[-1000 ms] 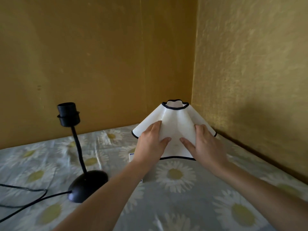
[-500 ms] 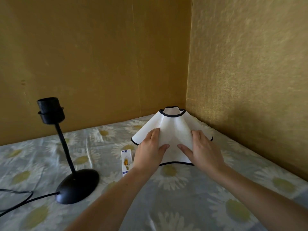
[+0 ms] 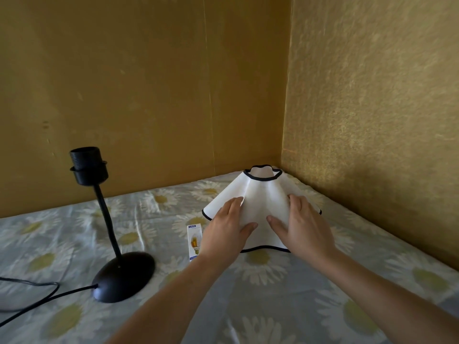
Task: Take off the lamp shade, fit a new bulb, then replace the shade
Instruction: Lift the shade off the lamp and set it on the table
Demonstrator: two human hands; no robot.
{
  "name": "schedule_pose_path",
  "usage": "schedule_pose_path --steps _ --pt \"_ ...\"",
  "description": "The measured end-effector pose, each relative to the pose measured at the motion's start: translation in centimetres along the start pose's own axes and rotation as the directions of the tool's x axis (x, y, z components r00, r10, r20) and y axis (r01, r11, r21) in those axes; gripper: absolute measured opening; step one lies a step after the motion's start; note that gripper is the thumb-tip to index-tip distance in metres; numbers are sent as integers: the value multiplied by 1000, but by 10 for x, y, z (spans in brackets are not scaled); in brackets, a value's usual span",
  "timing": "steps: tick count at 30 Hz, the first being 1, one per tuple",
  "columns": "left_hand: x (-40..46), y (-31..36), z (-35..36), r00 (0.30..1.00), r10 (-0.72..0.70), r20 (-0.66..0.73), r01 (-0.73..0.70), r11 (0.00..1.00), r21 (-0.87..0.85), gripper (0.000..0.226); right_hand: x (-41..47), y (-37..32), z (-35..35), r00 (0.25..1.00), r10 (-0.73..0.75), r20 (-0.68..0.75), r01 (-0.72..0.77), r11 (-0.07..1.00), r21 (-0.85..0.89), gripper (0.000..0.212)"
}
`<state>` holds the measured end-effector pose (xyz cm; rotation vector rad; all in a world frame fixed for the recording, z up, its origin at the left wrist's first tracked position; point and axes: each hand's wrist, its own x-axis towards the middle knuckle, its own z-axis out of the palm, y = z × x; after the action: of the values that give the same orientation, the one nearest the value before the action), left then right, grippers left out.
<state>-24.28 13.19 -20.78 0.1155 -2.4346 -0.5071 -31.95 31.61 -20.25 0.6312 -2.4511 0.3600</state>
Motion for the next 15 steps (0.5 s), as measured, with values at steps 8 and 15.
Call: schedule_pose_path --steps 8,15 --pt "-16 -20 -41 998 -26 -52 34 989 143 51 12 -40 -20 983 -89 -163 89 996 -6 78" --pt "-42 -56 -79 996 -58 -60 69 977 200 46 6 -88 -29 961 -218 -172 222 975 4 77"
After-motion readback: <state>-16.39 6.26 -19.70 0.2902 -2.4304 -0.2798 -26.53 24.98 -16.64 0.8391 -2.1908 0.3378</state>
